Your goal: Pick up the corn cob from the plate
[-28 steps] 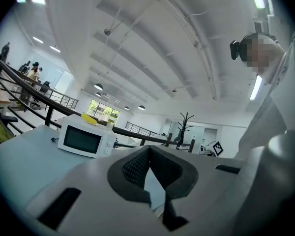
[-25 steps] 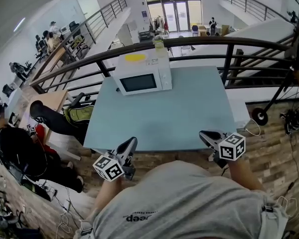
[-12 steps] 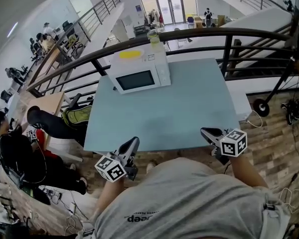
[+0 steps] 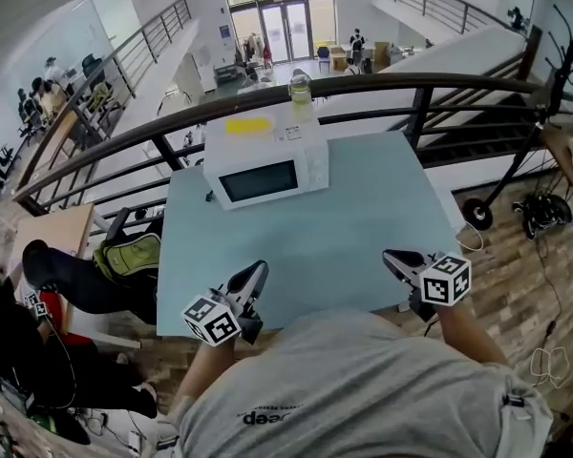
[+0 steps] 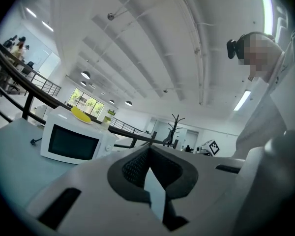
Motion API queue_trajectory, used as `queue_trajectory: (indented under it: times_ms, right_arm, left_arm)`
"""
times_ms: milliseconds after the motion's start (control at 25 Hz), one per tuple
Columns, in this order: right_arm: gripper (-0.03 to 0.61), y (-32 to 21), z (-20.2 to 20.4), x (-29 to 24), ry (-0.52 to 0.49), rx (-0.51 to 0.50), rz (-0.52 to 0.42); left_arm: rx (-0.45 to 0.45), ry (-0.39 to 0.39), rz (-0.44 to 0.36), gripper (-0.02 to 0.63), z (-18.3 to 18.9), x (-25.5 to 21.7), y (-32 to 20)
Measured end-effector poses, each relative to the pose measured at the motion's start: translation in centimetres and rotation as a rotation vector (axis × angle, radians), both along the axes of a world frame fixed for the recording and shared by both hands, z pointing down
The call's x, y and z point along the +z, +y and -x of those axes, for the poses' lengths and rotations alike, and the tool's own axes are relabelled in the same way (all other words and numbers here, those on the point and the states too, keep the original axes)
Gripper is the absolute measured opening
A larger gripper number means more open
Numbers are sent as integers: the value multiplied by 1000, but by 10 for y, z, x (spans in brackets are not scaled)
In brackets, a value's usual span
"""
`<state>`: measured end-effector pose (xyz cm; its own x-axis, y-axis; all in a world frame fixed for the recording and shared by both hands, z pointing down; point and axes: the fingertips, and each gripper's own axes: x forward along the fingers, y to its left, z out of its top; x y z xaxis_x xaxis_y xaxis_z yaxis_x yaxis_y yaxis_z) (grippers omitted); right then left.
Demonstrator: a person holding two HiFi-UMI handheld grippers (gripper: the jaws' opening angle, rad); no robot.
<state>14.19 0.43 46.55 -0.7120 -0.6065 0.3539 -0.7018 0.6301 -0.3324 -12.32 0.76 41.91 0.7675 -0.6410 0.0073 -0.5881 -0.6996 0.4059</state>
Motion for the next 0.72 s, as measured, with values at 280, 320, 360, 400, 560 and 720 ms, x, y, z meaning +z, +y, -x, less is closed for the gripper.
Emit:
queue_trajectory:
  times_ms: [280, 320, 360, 400, 560, 720]
  right_arm:
    - [14, -55, 110, -19, 53, -35, -13]
    - [14, -63, 122, -19, 64, -40, -11]
    - [15, -71, 133, -19, 72, -43, -8]
    - [15, -78, 144, -19, 77, -45, -5]
    - [14, -100, 179, -16, 92, -62, 16]
    - [15, -115, 201, -10, 114, -95, 46]
  left_arm:
    - [-2, 15, -25, 18, 101, -10, -62]
    - [-5, 13, -25, 18, 113, -7, -69]
    - [-7, 7, -26, 18, 124, -4, -75]
    - [-7, -1, -25, 18, 134, 0, -80]
    - [-6, -20, -9, 18, 163, 15, -95]
    - [-28, -3, 12, 18, 183, 21, -108]
